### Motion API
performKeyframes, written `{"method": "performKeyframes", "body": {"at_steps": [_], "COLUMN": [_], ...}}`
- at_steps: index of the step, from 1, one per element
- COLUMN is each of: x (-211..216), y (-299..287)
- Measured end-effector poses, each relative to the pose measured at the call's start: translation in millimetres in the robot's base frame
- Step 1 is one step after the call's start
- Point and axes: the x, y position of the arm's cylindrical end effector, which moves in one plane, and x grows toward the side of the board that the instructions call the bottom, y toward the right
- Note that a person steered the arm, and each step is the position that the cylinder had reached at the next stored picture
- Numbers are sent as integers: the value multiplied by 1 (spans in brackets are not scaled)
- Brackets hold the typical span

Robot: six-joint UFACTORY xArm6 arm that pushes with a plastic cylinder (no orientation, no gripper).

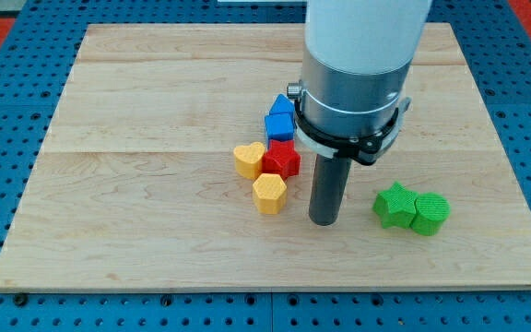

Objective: Move the red star towards the top center

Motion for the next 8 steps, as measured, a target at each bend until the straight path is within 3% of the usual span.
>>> {"method": "performKeyframes", "body": {"at_steps": [5,8], "x": [-18,-58], "y": [-6,-64]}}
